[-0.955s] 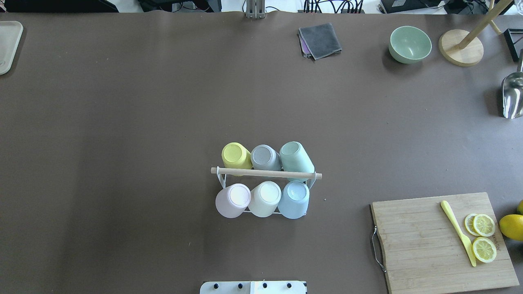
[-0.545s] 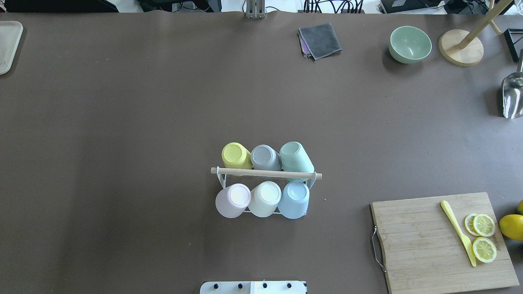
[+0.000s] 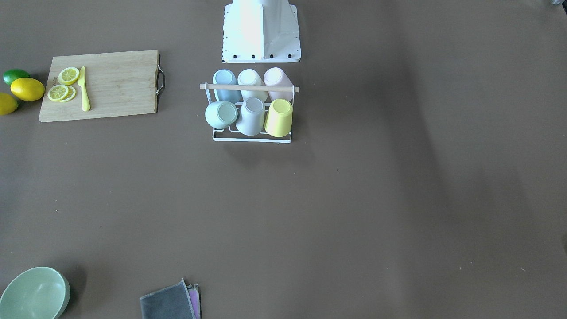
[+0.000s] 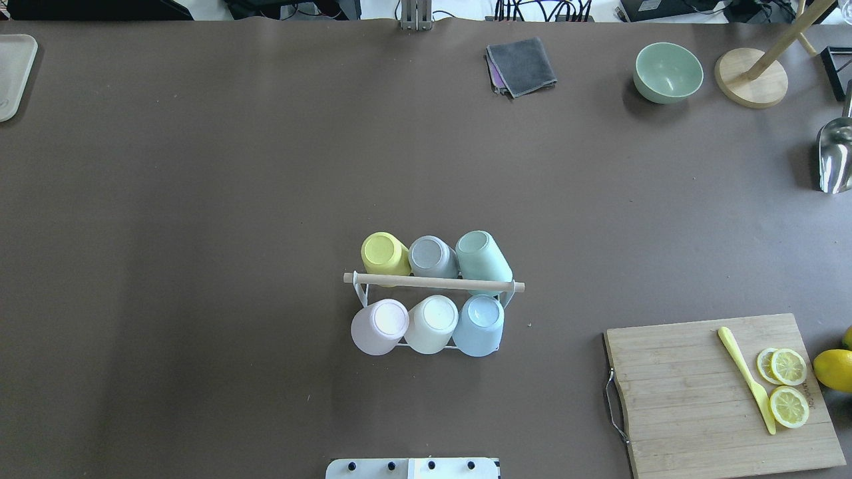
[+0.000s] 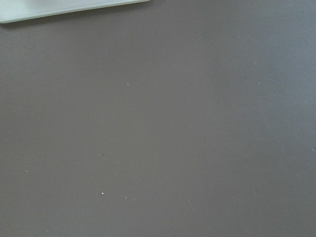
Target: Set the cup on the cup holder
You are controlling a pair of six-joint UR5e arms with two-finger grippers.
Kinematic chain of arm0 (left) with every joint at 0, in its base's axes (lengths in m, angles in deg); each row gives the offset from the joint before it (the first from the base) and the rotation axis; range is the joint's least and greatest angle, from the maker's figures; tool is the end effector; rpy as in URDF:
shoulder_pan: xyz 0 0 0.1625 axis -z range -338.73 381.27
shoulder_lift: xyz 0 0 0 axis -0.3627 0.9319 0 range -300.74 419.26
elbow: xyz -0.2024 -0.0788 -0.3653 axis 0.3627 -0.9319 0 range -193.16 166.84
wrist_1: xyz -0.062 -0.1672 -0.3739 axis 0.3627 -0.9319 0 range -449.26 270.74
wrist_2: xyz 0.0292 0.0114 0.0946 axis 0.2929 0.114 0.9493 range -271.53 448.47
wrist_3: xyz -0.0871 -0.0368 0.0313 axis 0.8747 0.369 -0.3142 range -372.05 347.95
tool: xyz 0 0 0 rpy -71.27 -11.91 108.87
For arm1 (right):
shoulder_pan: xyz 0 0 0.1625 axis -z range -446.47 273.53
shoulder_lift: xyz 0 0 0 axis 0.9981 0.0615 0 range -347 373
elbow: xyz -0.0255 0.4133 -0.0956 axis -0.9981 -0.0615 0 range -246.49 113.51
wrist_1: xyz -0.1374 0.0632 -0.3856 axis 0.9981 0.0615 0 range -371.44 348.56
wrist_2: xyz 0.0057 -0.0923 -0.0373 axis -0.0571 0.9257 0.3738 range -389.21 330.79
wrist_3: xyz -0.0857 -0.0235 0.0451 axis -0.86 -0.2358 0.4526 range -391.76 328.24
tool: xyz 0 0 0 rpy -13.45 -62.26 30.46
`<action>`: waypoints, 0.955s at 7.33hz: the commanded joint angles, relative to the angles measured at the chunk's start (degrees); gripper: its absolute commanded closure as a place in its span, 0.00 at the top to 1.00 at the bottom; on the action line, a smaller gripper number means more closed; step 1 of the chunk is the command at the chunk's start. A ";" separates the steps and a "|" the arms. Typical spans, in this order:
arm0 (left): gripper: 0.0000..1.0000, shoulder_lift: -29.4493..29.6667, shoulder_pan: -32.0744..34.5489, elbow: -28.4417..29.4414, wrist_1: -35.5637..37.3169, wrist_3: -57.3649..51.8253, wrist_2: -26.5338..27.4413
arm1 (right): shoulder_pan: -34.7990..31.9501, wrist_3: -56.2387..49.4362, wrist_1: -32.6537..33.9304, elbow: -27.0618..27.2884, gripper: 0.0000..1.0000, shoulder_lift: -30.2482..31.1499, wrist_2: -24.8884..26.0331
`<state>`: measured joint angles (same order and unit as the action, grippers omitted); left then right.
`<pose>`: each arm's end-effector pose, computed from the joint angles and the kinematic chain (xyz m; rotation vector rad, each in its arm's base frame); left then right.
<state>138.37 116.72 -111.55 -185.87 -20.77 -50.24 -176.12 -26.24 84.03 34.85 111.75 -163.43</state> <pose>-0.0977 -0.4082 0.6554 0.1717 0.8353 0.0840 0.0612 -0.4235 0.6412 -0.0872 -0.7684 0.1050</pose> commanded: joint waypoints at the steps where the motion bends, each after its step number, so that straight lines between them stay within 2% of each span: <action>1: 0.99 0.00 0.00 0.30 -0.07 0.02 -0.07 | 0.00 0.01 0.06 0.18 1.00 -0.04 -0.08; 7: 0.99 0.09 0.00 1.44 -0.15 -0.15 -0.15 | 0.00 0.01 -0.03 0.00 1.00 -0.22 -0.08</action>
<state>138.38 116.71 -110.38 -185.99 -20.92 -50.36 -176.12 -26.22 84.08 34.86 111.53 -163.51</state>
